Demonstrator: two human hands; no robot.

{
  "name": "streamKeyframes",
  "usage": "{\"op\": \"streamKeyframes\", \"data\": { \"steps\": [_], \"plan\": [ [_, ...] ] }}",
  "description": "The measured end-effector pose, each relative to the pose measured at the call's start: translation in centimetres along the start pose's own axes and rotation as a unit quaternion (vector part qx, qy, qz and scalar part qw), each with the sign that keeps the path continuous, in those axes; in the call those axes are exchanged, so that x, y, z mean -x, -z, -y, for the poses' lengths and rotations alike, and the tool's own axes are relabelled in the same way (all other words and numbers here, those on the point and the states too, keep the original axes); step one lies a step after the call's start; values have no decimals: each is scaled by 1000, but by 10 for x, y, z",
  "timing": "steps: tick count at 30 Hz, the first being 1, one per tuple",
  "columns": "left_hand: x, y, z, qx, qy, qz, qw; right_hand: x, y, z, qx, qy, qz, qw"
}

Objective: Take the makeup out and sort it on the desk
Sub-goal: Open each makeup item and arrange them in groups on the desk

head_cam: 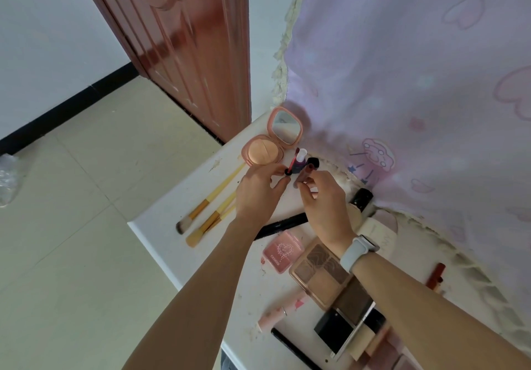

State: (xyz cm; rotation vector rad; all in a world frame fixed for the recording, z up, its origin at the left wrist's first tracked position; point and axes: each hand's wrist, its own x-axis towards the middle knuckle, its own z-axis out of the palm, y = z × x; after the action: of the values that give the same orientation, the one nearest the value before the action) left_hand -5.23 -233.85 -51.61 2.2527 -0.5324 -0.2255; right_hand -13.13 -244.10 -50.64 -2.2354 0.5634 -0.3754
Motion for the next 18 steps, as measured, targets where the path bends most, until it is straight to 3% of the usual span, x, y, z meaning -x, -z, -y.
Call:
{"op": "streamKeyframes", "data": {
  "steps": [18],
  "plan": [
    [3, 1, -1, 2, -1, 8, 1000, -2, -4, 0, -25, -33, -3, 999]
  ]
}}
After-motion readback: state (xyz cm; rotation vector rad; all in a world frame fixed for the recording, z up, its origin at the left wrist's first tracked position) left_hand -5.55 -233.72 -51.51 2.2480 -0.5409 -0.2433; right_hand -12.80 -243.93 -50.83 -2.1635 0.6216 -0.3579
